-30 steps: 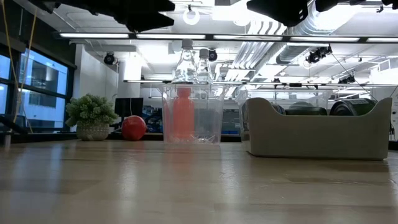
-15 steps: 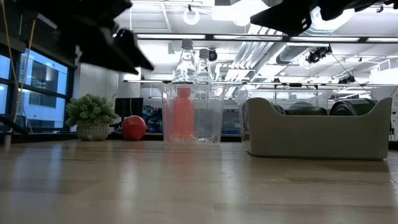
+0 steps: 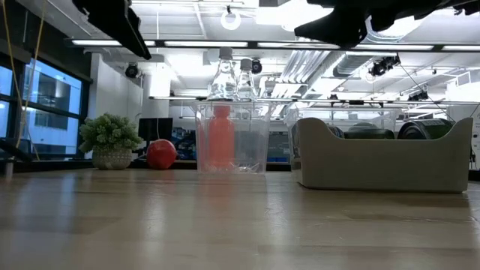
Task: Pick & Place Food Item
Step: Put the red apple into the right transparent bin
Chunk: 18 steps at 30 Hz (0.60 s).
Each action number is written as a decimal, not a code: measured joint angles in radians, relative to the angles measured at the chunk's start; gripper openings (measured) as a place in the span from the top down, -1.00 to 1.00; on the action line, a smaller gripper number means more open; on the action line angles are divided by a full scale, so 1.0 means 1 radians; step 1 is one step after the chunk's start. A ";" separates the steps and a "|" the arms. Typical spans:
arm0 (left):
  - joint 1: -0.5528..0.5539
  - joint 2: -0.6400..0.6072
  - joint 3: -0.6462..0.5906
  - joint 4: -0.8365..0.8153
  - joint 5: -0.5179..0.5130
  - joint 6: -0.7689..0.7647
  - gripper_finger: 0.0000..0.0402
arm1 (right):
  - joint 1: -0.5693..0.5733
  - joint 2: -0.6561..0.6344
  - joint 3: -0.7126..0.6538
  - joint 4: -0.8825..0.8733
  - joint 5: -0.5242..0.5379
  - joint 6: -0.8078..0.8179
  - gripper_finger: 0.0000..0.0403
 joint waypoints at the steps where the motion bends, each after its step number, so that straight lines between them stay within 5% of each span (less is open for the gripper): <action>1: 0.025 0.001 0.010 -0.002 0.015 0.007 -0.96 | 0.002 0.000 0.000 0.007 -0.001 -0.005 -0.95; 7: 0.226 0.027 0.011 0.031 0.089 0.188 -0.96 | -0.019 -0.001 0.000 0.008 0.003 0.044 -0.95; 13: 0.497 0.148 -0.008 0.246 0.428 0.539 -0.96 | -0.088 0.000 0.000 0.011 0.003 0.053 -0.95; 18: 0.662 0.176 -0.008 0.200 0.446 0.591 -0.96 | -0.137 -0.002 0.000 0.012 0.004 -0.018 -0.95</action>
